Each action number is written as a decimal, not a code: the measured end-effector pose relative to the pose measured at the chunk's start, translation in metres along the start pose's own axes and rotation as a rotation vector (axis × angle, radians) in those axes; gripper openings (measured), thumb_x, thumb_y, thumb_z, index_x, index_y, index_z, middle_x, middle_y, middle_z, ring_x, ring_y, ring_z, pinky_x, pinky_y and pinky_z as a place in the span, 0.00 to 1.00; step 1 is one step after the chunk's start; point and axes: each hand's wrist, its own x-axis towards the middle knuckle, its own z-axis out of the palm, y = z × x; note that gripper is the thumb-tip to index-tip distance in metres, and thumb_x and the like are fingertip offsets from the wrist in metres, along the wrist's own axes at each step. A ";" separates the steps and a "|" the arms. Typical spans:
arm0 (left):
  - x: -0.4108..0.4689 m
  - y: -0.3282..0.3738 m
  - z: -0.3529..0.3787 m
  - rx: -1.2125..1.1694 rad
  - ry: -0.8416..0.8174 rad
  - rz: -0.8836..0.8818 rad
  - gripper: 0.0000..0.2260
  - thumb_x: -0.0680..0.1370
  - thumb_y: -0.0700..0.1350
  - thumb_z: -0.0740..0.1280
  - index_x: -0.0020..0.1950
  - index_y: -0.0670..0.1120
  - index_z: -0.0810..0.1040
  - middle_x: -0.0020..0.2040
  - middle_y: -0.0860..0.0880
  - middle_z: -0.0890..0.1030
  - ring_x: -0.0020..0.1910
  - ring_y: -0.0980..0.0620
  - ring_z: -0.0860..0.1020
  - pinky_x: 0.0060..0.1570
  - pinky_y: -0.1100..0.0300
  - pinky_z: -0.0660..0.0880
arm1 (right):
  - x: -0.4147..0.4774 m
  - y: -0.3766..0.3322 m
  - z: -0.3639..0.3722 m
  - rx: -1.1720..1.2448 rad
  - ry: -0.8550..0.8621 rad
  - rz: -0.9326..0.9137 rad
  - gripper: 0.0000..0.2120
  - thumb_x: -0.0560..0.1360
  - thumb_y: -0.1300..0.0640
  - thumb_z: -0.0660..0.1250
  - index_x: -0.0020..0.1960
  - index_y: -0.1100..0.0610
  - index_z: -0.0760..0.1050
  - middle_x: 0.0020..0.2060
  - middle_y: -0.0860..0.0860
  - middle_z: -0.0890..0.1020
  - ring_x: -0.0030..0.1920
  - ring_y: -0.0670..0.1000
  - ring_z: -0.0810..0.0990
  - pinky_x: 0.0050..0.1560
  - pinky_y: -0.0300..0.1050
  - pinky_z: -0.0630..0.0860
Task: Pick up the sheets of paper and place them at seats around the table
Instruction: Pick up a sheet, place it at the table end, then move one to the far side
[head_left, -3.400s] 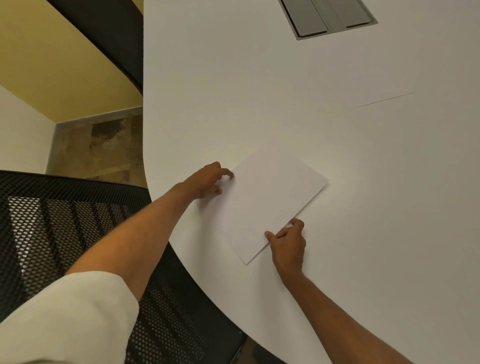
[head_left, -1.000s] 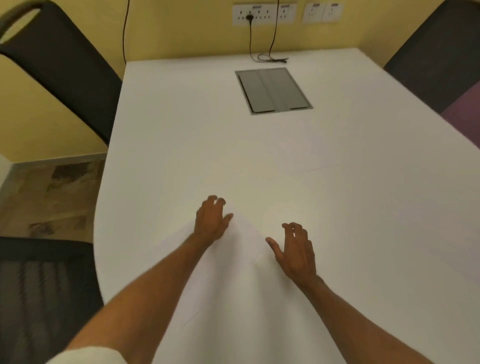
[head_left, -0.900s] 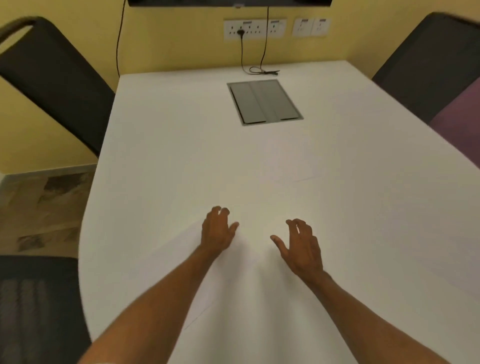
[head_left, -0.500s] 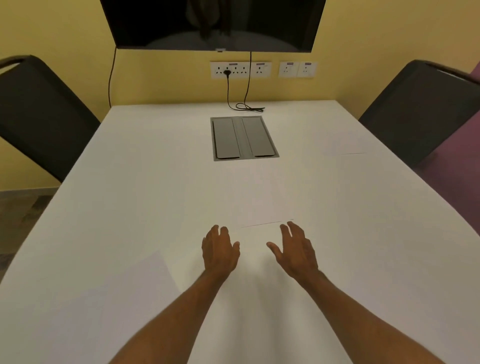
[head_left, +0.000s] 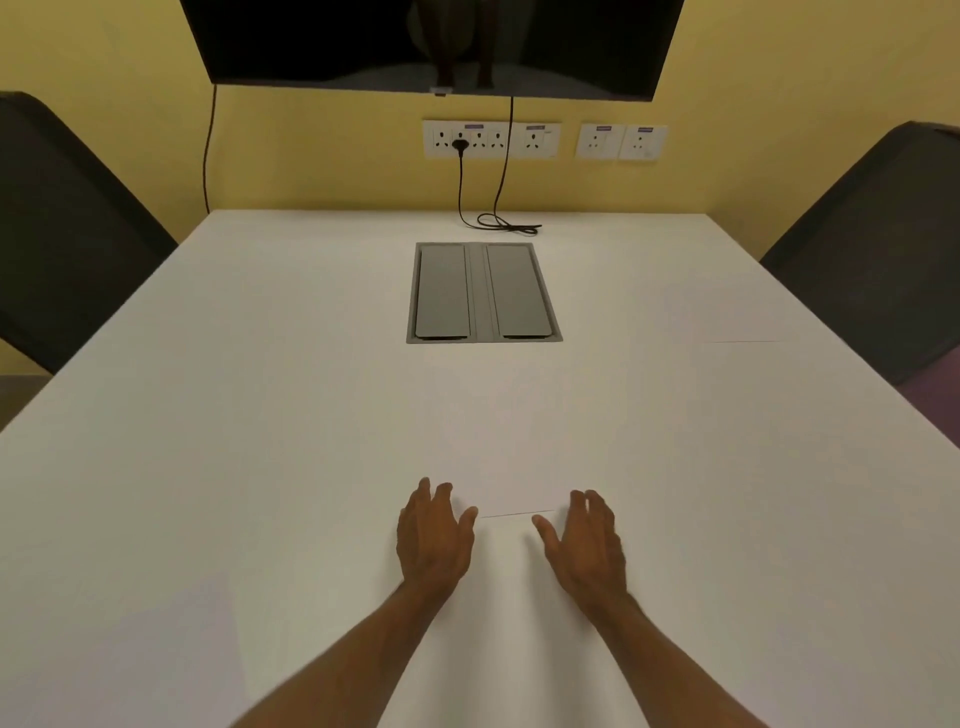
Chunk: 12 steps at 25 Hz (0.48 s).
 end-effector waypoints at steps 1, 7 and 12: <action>0.006 0.000 0.005 0.020 0.022 0.005 0.24 0.81 0.55 0.58 0.75 0.49 0.62 0.79 0.48 0.55 0.78 0.50 0.54 0.76 0.54 0.52 | 0.009 0.004 0.002 0.055 -0.013 0.026 0.32 0.79 0.41 0.57 0.75 0.59 0.55 0.76 0.55 0.57 0.77 0.52 0.53 0.73 0.47 0.57; 0.025 -0.006 0.035 0.101 -0.011 0.057 0.22 0.83 0.49 0.53 0.77 0.47 0.57 0.80 0.46 0.52 0.79 0.49 0.48 0.77 0.54 0.44 | 0.043 0.001 0.010 -0.056 0.072 0.060 0.28 0.77 0.42 0.61 0.66 0.61 0.64 0.64 0.57 0.69 0.66 0.58 0.66 0.62 0.49 0.67; 0.028 -0.004 0.035 0.110 -0.012 0.050 0.22 0.83 0.47 0.53 0.77 0.46 0.58 0.80 0.46 0.51 0.79 0.48 0.48 0.77 0.53 0.44 | 0.067 -0.020 0.009 0.305 0.056 0.398 0.26 0.74 0.48 0.69 0.62 0.63 0.65 0.61 0.62 0.71 0.61 0.65 0.71 0.58 0.56 0.70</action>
